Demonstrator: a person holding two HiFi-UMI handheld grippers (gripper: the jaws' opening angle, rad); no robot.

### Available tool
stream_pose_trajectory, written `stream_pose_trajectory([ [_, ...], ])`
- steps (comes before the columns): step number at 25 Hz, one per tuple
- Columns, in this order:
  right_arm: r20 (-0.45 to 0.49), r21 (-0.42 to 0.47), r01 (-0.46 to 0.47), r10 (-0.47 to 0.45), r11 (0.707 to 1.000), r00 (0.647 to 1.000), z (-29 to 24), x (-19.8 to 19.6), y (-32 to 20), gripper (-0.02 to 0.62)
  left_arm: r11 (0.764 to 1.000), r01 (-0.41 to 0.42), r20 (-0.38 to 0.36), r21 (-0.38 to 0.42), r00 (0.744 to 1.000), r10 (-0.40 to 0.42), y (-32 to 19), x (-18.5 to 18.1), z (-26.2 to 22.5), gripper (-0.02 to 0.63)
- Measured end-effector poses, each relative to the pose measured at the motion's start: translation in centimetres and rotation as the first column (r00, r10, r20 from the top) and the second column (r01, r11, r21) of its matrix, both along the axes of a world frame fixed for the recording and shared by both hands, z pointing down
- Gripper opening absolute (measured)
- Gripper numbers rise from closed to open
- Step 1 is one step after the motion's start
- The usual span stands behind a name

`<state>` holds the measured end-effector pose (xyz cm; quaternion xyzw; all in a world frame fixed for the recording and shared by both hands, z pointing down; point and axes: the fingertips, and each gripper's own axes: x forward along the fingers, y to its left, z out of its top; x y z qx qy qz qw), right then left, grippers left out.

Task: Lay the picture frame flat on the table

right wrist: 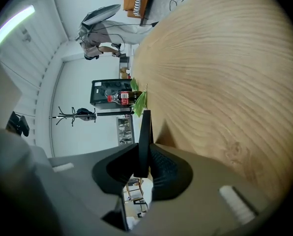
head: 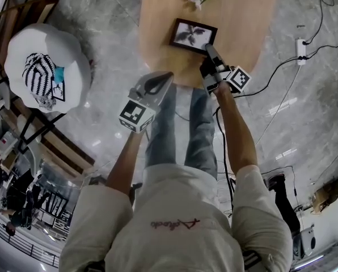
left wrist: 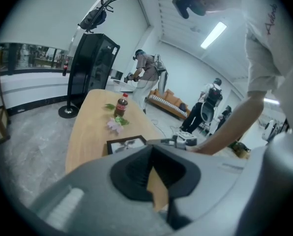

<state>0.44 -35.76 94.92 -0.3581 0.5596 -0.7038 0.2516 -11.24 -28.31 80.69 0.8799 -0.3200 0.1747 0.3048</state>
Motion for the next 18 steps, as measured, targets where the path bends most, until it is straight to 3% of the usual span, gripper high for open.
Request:
stream_pose_trajectory([
  [8,-0.063,-0.024,-0.026,0.024,0.999,0.998,1.9,0.2,-0.6,0.077,1.000,-0.009,0.007,-0.020,1.000,0.009,1.3,-0.6,0.9,0.000],
  [13,-0.123,0.001,0.060,-0.060,0.998,0.991,1.5,0.2,0.4,0.183,1.000,-0.007,0.000,-0.020,1.000,0.007,2.4,0.2,0.8,0.000],
  [16,-0.218,-0.018,0.111,-0.113,0.994,0.969,1.9,-0.6,0.7,0.184,1.000,-0.008,-0.010,-0.022,1.000,0.008,2.6,0.0,1.0,0.000],
  [18,-0.307,-0.020,0.172,-0.170,0.985,0.936,2.3,-1.5,0.9,0.198,1.000,-0.010,-0.015,-0.023,1.000,0.009,2.8,-0.4,1.3,0.000],
])
